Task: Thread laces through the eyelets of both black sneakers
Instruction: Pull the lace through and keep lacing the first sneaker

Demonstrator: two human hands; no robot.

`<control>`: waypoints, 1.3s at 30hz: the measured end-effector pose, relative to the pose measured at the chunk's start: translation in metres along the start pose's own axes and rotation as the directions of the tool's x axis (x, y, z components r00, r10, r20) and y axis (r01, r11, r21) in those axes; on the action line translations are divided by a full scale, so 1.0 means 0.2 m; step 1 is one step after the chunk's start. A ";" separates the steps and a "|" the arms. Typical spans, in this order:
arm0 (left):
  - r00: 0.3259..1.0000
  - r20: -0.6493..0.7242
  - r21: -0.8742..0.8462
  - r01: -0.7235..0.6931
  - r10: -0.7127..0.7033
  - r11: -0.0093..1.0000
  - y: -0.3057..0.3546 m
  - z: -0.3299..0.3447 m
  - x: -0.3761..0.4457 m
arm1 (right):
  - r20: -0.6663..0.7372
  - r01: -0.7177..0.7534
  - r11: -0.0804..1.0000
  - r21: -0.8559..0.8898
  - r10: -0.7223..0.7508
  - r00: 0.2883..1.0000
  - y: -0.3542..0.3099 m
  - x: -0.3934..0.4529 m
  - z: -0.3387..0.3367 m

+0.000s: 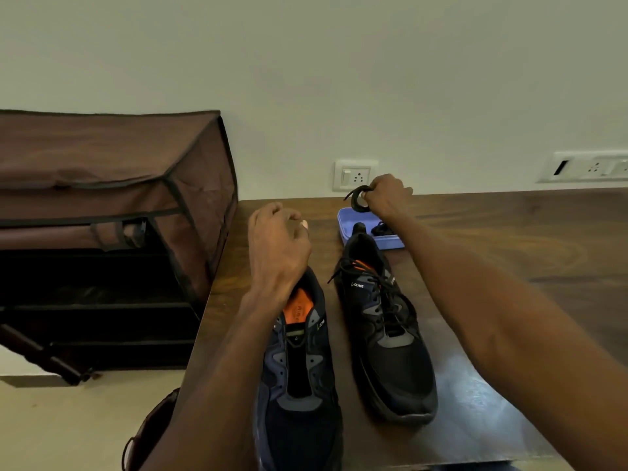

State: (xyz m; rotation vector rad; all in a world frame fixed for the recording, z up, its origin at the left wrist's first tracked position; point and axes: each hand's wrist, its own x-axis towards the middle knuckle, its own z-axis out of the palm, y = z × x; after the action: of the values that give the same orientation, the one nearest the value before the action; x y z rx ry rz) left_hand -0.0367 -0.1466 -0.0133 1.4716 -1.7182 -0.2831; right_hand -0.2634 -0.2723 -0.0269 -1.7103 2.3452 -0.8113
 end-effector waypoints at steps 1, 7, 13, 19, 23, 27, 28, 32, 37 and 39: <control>1.000 -0.012 -0.032 0.005 -0.005 0.999 0.02 -0.04 -0.03 | -0.025 -0.005 0.996 0.088 0.008 1.000 -0.03 -0.03 -0.09; 0.971 0.184 -0.434 0.220 -0.153 0.874 0.13 -0.24 -0.24 | 0.201 0.117 0.944 0.309 -0.185 0.962 -0.26 -0.65 -0.48; 0.784 0.620 -0.573 0.478 -0.030 0.666 0.05 -0.50 -0.61 | 0.474 0.130 0.934 0.333 -0.285 0.833 -0.26 -1.44 -0.51; 0.616 0.787 -0.430 0.578 -0.025 0.694 -0.07 -0.56 -0.91 | 0.589 0.149 0.948 0.283 -0.294 0.753 -0.22 -1.73 -0.47; 0.721 0.678 -0.533 0.617 -0.145 0.579 -0.14 -0.50 -1.01 | 0.589 0.117 0.949 0.294 -0.276 0.759 -0.14 -1.78 -0.40; 0.732 0.601 -0.647 0.681 -0.321 0.342 -0.23 -0.48 -1.04 | 0.573 -0.077 0.886 0.457 -0.227 0.788 -0.11 -1.75 -0.44; 0.724 0.591 -0.669 0.686 -0.356 0.286 -0.26 -0.48 -1.04 | 0.576 -0.102 0.879 0.466 -0.214 0.789 -0.10 -1.74 -0.45; 0.732 0.494 -0.821 0.570 -0.469 0.025 -0.31 -0.48 -1.00 | 0.766 0.042 0.990 0.135 -0.131 0.630 -0.04 -1.67 -0.52; 0.763 0.571 -0.764 0.629 -0.302 0.144 -0.26 -0.49 -1.00 | 0.648 0.173 0.977 -0.126 -0.051 0.760 -0.04 -1.68 -0.50; 0.735 0.656 -0.698 0.677 -0.169 0.236 -0.20 -0.49 -1.02 | 0.575 0.050 0.958 0.282 -0.211 0.790 -0.08 -1.70 -0.48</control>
State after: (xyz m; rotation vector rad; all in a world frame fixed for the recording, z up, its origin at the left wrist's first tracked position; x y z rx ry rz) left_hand 0.0531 0.0574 -0.0684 0.9349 -0.9502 -1.7684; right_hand -0.1693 0.0683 -0.0073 -1.7074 1.6363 -0.4540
